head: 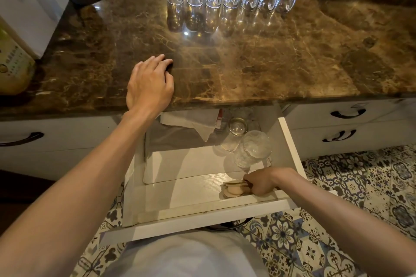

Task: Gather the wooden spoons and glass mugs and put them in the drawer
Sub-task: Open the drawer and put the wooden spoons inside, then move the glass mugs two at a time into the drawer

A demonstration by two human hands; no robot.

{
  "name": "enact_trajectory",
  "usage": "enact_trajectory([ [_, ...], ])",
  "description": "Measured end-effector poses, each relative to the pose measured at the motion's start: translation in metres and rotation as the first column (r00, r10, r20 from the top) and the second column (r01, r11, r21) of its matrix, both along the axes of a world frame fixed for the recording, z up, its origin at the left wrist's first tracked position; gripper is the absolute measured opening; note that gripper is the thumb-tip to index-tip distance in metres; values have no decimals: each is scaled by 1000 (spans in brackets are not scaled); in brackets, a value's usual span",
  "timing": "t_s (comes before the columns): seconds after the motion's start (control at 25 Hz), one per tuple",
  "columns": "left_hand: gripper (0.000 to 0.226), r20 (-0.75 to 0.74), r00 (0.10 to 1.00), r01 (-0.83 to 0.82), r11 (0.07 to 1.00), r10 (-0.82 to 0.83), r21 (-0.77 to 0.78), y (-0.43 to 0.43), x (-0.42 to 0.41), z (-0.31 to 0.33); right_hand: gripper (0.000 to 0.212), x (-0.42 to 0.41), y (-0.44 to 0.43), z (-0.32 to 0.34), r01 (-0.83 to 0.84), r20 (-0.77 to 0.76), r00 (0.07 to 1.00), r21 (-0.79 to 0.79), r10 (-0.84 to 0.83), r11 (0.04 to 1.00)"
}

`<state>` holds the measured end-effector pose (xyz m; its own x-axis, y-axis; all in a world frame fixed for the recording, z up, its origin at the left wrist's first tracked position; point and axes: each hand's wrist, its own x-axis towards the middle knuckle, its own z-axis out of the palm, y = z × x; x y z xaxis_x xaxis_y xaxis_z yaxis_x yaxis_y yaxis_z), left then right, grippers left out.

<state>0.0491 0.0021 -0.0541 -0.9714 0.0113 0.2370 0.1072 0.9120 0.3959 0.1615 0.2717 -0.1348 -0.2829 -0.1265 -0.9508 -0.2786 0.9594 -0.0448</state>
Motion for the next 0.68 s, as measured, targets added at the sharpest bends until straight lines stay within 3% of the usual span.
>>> enact_trajectory([
  [0.28,42,-3,1000,17,1000,-17,16,0,-1,0,41,5,0,6,5,-55,998,8,-5,1000],
  [0.48,42,-1,1000,21,1000,-21,9,-1,-1,2,32,2,-9,44,8,-82,997,11,-7,1000],
  [0.6,42,4,1000,5,1000,-5,-3,0,-2,2,37,-22,-23,100,-35,-159,987,-124,15,992],
  [0.68,42,12,1000,0,1000,0,-6,0,-5,2,36,-45,-33,139,-3,-259,963,-270,-70,963],
])
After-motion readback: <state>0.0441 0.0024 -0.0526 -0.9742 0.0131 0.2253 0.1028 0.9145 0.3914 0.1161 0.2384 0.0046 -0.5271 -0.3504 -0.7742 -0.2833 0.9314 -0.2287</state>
